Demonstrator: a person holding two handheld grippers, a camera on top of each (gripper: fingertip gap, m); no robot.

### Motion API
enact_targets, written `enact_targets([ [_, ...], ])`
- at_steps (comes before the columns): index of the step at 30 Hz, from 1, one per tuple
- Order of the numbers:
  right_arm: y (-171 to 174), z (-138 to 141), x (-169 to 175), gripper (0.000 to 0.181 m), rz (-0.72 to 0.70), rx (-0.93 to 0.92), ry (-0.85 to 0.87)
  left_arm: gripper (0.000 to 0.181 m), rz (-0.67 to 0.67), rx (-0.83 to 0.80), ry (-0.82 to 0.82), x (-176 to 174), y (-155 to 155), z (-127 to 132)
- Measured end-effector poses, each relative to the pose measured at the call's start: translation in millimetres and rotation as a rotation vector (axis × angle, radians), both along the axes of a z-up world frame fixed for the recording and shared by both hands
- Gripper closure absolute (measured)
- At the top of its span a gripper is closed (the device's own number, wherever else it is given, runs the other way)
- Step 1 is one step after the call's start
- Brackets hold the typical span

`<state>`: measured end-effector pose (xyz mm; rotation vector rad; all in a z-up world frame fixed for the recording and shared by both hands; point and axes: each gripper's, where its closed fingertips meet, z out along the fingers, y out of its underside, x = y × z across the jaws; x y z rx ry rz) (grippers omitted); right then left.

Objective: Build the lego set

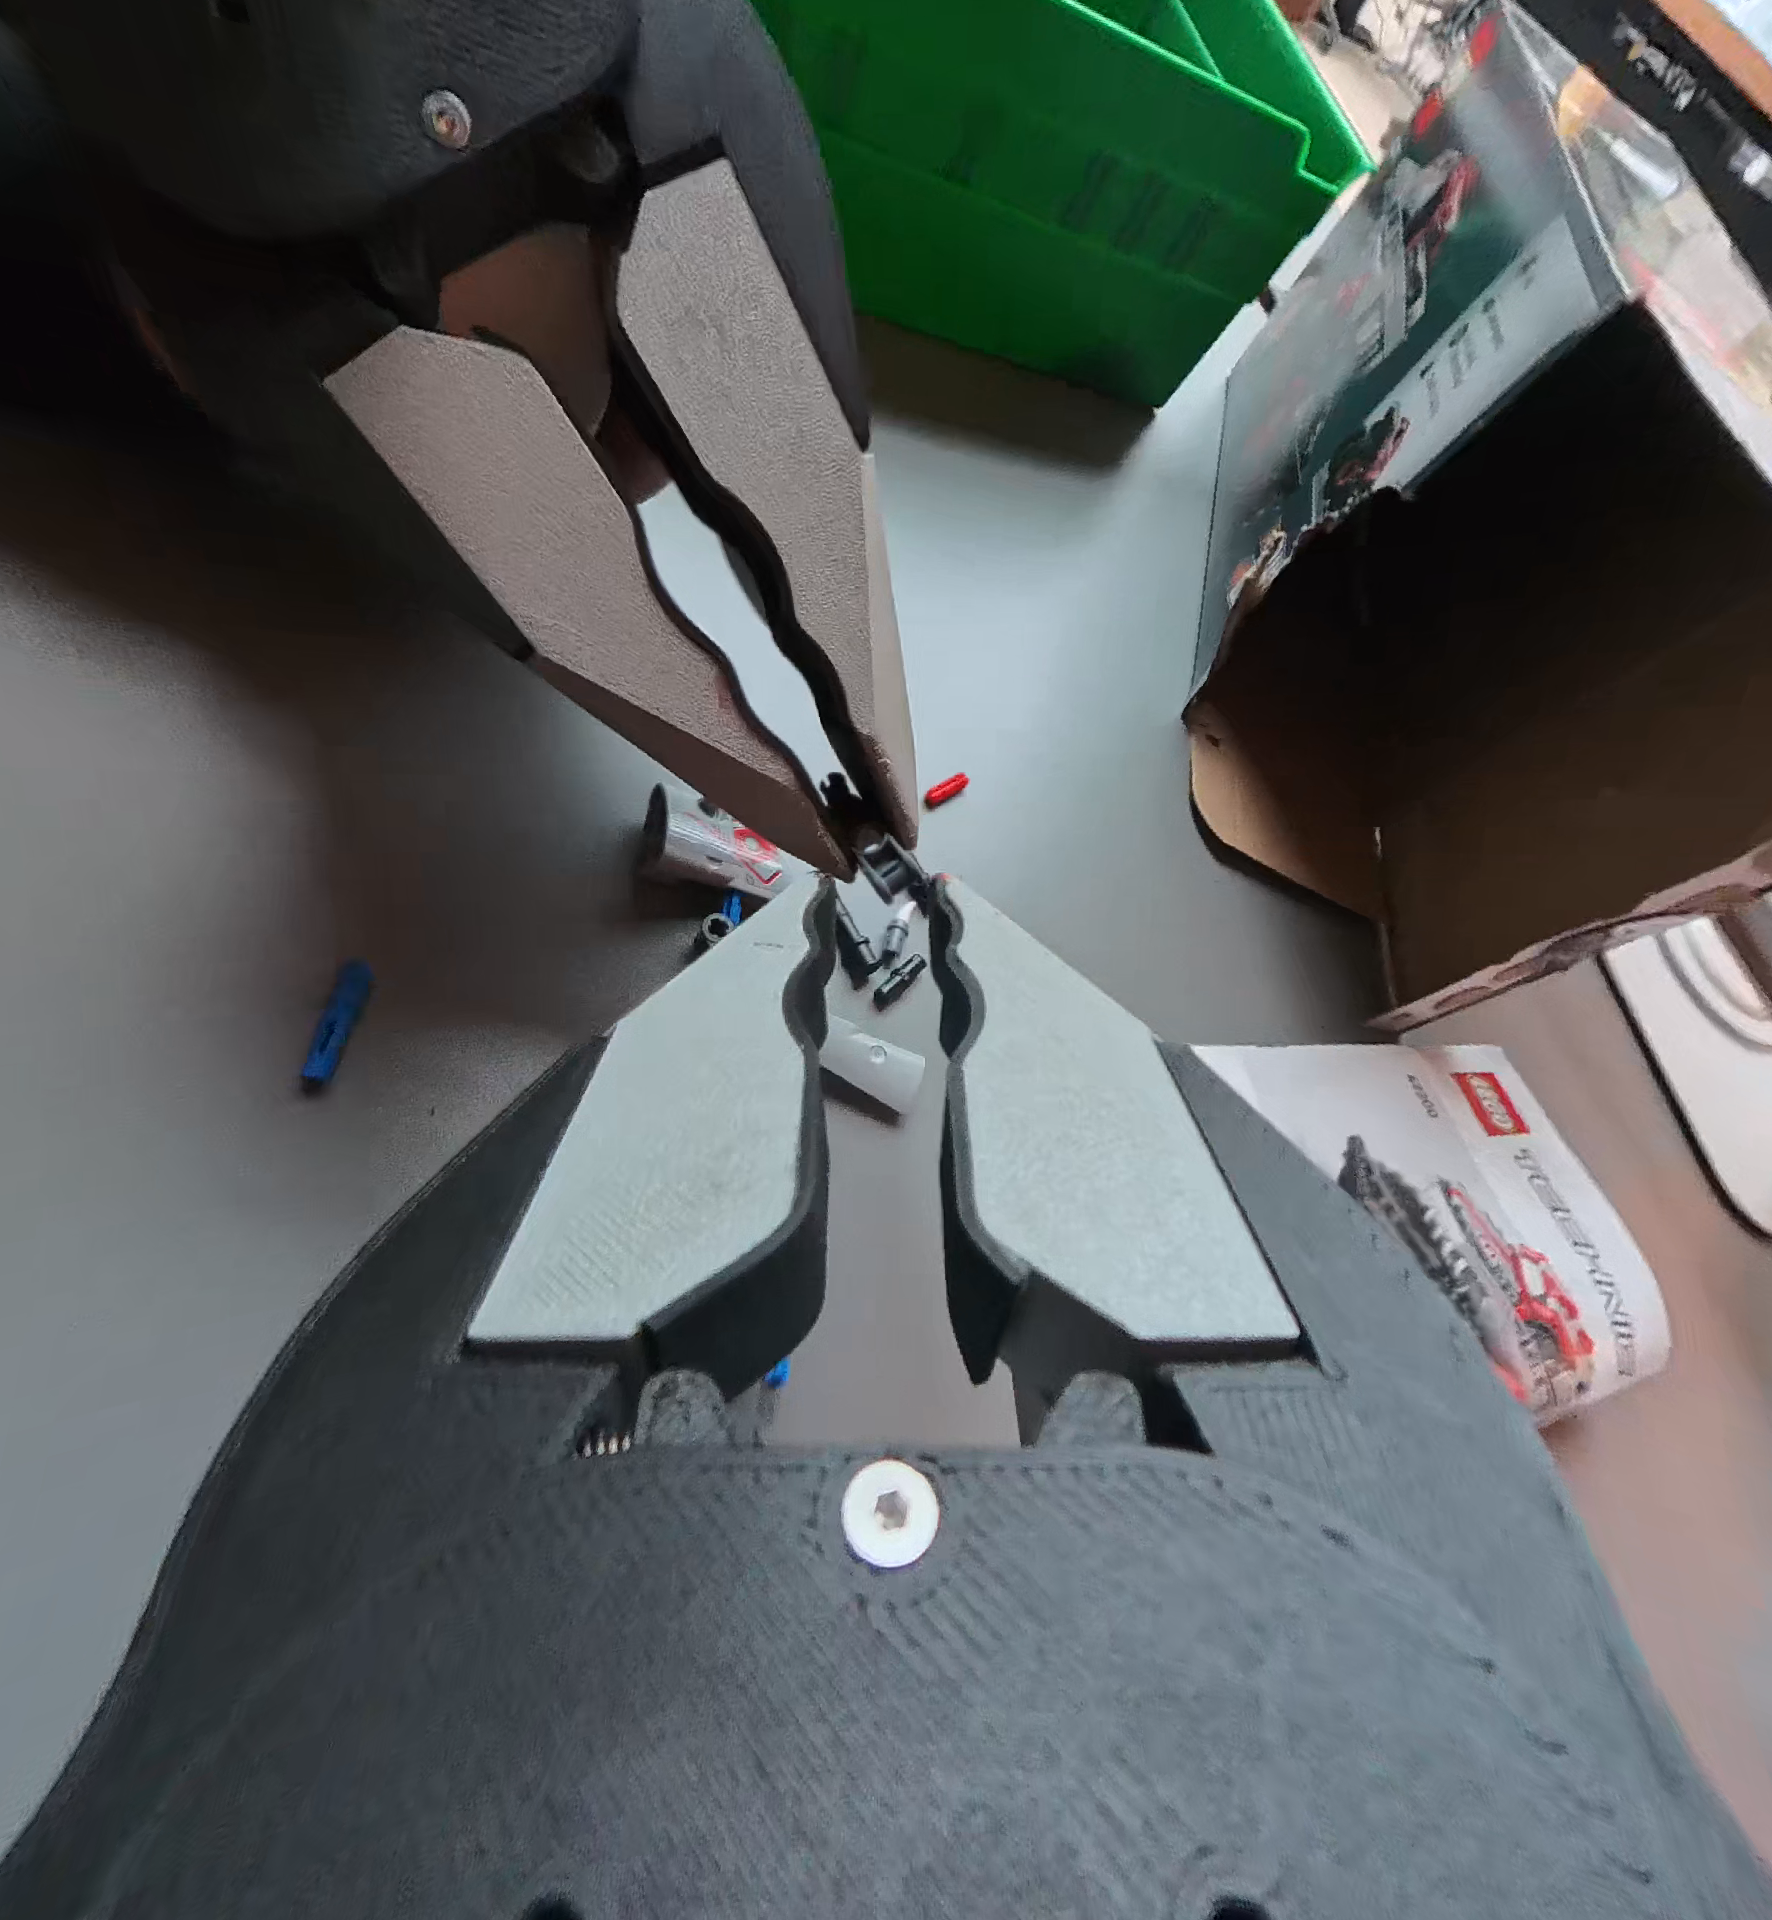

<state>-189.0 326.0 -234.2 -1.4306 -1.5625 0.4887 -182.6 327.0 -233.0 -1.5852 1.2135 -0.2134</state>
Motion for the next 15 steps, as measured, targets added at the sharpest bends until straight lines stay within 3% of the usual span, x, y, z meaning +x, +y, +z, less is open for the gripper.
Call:
enact_targets([
  [3,-4,-1,-1,0.173,0.026,0.078,-0.023,0.176,-0.05,0.12,0.072,0,-6,3],
  [7,-8,2,0,0.176,0.056,0.146,-0.029,0.176,-0.087,0.14,0.076,0,-13,5],
  [15,-14,25,0,0.181,0.084,-0.248,0.183,0.174,-0.124,0.038,-0.178,-2,-19,33],
])
